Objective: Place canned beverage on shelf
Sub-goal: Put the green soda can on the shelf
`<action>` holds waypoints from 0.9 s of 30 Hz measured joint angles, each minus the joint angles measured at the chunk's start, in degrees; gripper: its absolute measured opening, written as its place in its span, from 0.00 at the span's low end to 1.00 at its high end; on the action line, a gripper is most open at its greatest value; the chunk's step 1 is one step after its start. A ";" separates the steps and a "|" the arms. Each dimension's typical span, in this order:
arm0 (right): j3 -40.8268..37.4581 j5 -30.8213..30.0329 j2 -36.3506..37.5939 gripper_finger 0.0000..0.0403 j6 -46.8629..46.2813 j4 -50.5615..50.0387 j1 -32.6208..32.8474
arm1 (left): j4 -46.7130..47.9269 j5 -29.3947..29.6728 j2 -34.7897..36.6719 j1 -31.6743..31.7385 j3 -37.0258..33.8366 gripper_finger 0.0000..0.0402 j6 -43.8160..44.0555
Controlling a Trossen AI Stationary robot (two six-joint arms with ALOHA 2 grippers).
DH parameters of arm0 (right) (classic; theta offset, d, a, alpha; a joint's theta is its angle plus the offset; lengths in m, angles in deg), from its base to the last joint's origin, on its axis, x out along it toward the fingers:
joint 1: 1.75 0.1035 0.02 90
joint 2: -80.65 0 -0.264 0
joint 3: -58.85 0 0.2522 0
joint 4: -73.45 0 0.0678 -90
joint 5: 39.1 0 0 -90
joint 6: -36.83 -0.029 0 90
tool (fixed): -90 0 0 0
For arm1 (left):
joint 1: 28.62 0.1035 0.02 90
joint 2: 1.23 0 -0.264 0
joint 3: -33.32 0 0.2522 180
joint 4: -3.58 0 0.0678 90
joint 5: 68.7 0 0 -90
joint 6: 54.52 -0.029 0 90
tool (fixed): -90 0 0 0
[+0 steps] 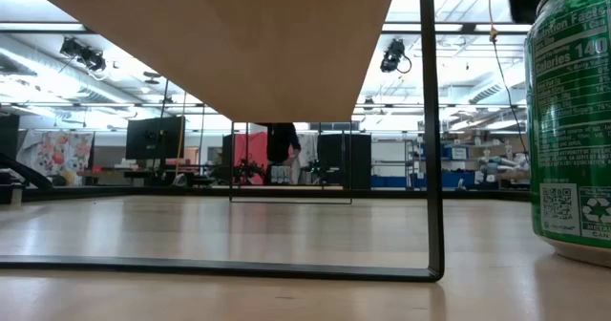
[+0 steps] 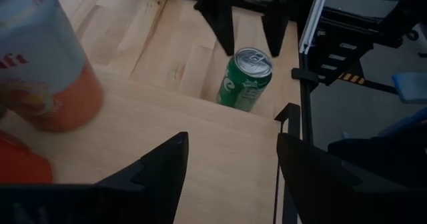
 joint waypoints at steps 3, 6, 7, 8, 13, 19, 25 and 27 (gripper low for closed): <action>0.02 0.33 -2.03 0.98 -1.01 0.08 -1.29 | 0.29 -0.06 0.13 0.00 0.00 0.60 0.70; 0.02 2.96 -3.93 0.97 -3.03 1.06 -2.96 | 0.27 -0.08 0.13 0.00 0.01 0.60 0.69; 0.00 3.97 -4.38 0.97 -3.75 1.57 -3.55 | 0.28 -0.08 0.13 0.00 0.01 0.60 0.69; 0.01 5.21 -4.77 0.97 -4.35 2.40 -4.25 | 0.28 -0.08 0.13 0.01 0.00 0.60 0.70; 0.01 8.49 -5.66 0.91 -8.28 2.47 -6.92 | -0.43 -0.10 0.15 0.62 0.00 0.60 1.49; -0.09 8.18 -4.03 0.80 -8.25 0.49 -7.85 | -10.49 -0.32 -0.09 1.56 0.01 0.60 -3.87; -0.09 6.74 1.27 0.78 -7.49 -6.55 -8.07 | -12.64 -0.04 -0.16 1.57 0.00 0.60 -12.23; -0.11 5.19 3.81 0.80 -7.86 -8.47 -8.09 | -12.95 -0.05 -0.18 1.55 0.00 0.60 -13.14</action>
